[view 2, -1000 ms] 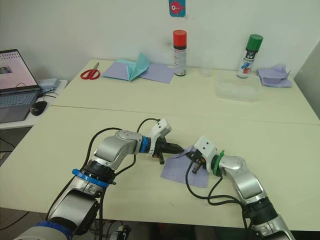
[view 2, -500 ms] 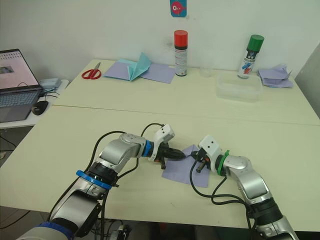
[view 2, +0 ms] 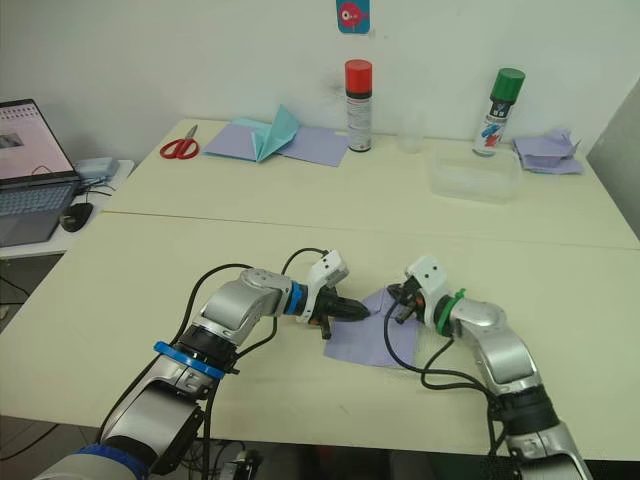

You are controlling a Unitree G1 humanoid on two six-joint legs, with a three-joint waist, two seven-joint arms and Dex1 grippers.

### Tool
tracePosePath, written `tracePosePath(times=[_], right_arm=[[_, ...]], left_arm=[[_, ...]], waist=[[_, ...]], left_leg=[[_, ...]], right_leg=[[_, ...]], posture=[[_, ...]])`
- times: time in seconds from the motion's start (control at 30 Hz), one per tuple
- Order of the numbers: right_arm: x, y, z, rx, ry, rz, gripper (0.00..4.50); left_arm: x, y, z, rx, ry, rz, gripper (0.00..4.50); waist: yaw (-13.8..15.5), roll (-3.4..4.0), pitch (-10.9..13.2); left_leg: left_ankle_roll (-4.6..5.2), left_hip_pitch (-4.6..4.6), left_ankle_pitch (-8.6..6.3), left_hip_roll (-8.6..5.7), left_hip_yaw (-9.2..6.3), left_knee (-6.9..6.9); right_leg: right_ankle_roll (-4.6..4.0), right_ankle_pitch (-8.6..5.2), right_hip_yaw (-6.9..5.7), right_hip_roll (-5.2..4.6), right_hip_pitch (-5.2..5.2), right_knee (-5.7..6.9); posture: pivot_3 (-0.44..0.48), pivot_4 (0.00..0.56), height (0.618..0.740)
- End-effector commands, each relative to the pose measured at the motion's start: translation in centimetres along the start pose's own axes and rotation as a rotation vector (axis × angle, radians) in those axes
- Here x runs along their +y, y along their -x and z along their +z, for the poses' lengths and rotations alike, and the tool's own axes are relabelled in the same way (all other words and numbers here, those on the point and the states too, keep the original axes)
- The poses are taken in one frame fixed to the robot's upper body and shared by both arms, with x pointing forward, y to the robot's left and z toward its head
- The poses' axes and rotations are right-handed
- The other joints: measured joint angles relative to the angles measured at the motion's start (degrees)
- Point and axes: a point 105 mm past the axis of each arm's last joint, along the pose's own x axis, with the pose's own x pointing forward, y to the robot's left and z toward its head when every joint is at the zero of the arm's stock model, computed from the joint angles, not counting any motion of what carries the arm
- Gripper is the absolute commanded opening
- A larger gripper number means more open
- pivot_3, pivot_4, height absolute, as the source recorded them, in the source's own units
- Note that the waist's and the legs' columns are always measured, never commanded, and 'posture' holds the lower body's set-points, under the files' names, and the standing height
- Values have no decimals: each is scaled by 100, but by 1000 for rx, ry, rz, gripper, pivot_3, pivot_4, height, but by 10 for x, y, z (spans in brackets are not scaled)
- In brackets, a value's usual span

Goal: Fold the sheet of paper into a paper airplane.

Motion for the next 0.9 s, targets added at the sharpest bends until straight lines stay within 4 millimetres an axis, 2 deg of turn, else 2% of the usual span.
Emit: tracePosePath(times=[0.03,0.2,0.4,0.57,0.7,0.9], right_arm=[[-4,-6,7,-32,4,-3,0],[4,-14,-3,10,-3,41,0],[8,-15,-13,46,6,61,0],[13,-15,-15,37,-32,75,0],[14,-16,-14,38,-32,81,0],[14,-16,-17,46,-16,82,0]], left_arm=[[3,-1,-2,23,-14,25,27],[4,-1,-1,22,-21,28,27],[4,3,-1,21,-30,30,27],[-3,8,17,-67,-14,-16,27],[-13,17,23,-93,-25,-68,1014],[-20,37,32,-124,-33,-92,2939]], waist=[[-1,1,1],[-2,1,1],[-3,2,1],[-3,2,1],[-11,2,1],[-17,3,1]], left_leg=[[0,-1,0,0,0,0],[0,0,0,0,1,0],[0,1,0,1,1,0],[0,1,0,2,1,0],[0,1,0,5,1,-1],[-1,1,0,8,0,-2]], right_leg=[[0,0,0,-1,0,0],[0,0,1,-1,0,0],[0,0,0,0,0,2],[0,0,0,0,0,2],[0,0,0,0,-1,2],[0,0,-1,1,-2,2]], posture=[[0,150,740],[0,150,740],[0,150,740],[0,150,740],[0,150,740],[0,150,740]])
